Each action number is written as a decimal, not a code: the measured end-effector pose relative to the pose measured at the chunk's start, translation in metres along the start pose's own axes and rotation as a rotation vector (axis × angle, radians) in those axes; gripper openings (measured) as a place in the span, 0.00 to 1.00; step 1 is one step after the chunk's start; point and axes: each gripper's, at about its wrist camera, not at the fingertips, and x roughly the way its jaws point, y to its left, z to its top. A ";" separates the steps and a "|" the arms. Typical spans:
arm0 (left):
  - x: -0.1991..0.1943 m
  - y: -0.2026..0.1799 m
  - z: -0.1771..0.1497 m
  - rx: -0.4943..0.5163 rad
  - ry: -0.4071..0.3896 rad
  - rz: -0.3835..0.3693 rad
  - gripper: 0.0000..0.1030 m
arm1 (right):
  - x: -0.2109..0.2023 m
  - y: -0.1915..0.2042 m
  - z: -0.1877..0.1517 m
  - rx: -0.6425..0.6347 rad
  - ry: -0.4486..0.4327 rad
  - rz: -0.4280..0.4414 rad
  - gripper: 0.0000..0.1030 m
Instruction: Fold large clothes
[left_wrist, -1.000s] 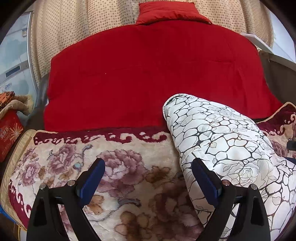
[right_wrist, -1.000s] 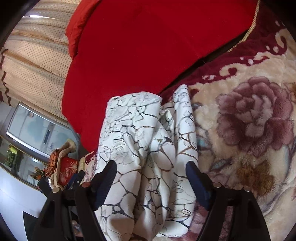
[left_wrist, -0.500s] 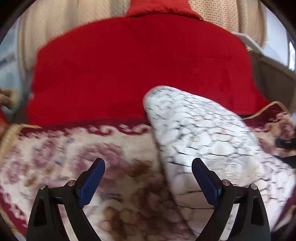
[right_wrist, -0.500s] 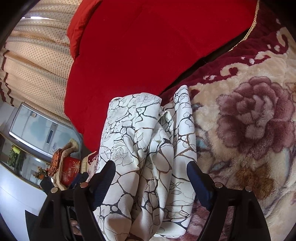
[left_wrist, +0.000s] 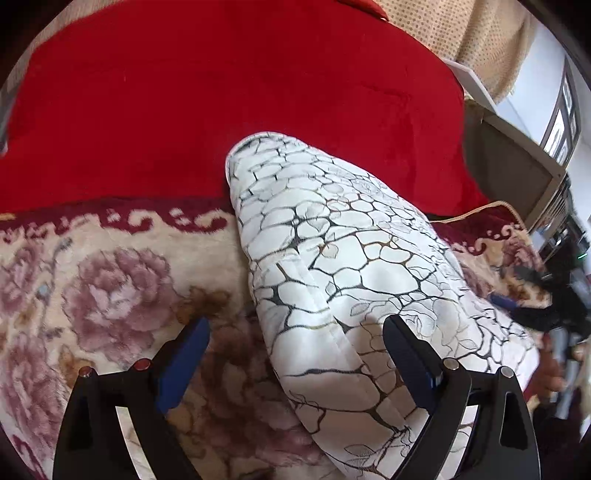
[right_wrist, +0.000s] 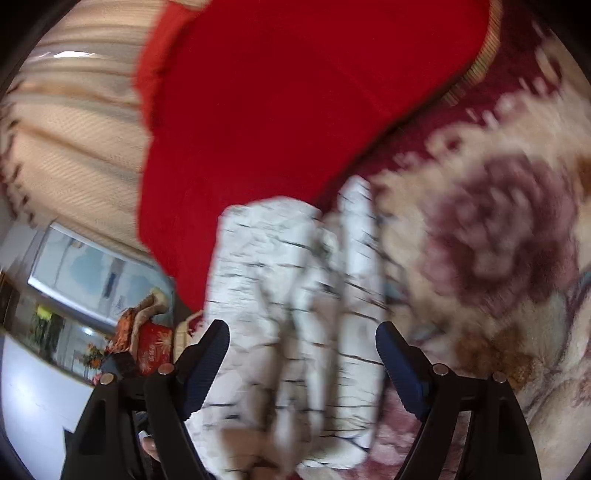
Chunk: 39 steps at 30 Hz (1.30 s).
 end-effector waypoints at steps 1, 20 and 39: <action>0.001 -0.001 0.000 0.011 -0.005 0.020 0.92 | -0.003 0.012 -0.002 -0.043 -0.011 0.025 0.82; 0.005 0.004 -0.003 0.072 -0.007 0.139 0.92 | 0.027 0.082 -0.059 -0.331 0.165 -0.116 0.55; -0.008 0.001 -0.010 0.101 -0.011 0.121 0.92 | -0.001 0.093 -0.043 -0.370 0.105 -0.257 0.74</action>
